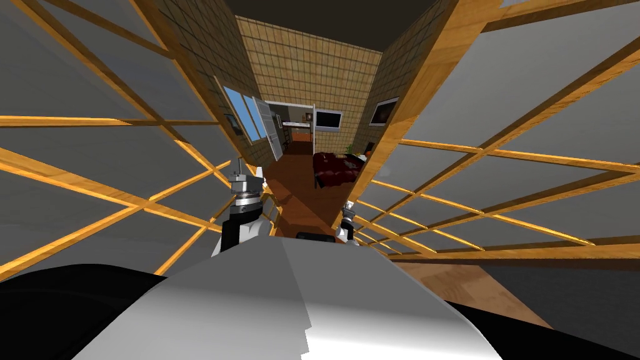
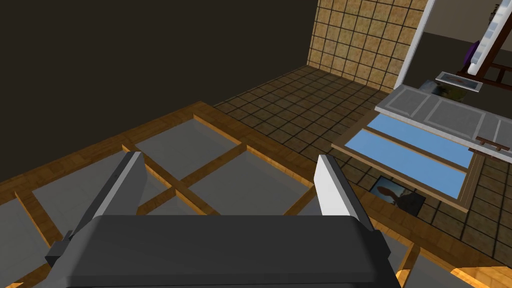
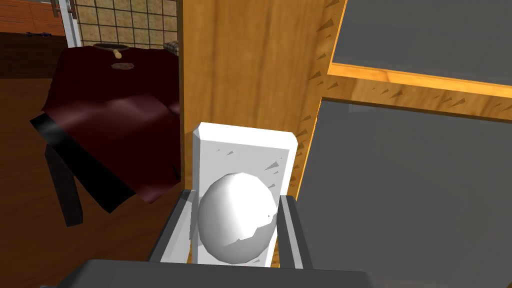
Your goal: Push the door open
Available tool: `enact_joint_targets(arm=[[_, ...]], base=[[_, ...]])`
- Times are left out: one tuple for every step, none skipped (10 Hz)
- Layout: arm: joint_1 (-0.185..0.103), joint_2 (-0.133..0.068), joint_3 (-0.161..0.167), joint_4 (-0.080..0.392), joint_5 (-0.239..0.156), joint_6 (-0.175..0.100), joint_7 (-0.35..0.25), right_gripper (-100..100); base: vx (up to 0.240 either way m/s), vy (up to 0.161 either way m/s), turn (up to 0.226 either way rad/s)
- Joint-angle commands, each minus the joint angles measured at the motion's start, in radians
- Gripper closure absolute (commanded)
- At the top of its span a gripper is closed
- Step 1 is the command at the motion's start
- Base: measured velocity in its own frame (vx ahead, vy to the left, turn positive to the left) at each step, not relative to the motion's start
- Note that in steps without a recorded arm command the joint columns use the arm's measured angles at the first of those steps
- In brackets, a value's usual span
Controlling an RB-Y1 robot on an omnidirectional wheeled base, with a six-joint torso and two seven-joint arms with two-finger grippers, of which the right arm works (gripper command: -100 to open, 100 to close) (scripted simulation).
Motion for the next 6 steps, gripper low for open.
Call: enact_joint_targets(arm=[[-0.015,-0.017,-0.018,0.004,-0.012,-0.01,0.001,100],[-0.015,-0.022,-0.026,0.005,-0.019,-0.012,0.002,100],[-0.016,-0.027,-0.036,0.005,-0.027,-0.013,0.002,100],[-0.017,-0.03,-0.045,0.006,-0.035,-0.014,0.003,100],[-0.017,-0.032,-0.054,0.006,-0.043,-0.015,0.004,100],[-0.017,-0.032,-0.054,0.006,-0.043,-0.015,0.004,100]], base=[[0.144,0.022,-0.035],[0.17,0.016,-0.048],[0.227,-0.001,-0.051],[0.236,-0.009,-0.046],[0.208,0.002,-0.042],[0.133,0.017,-0.028]])
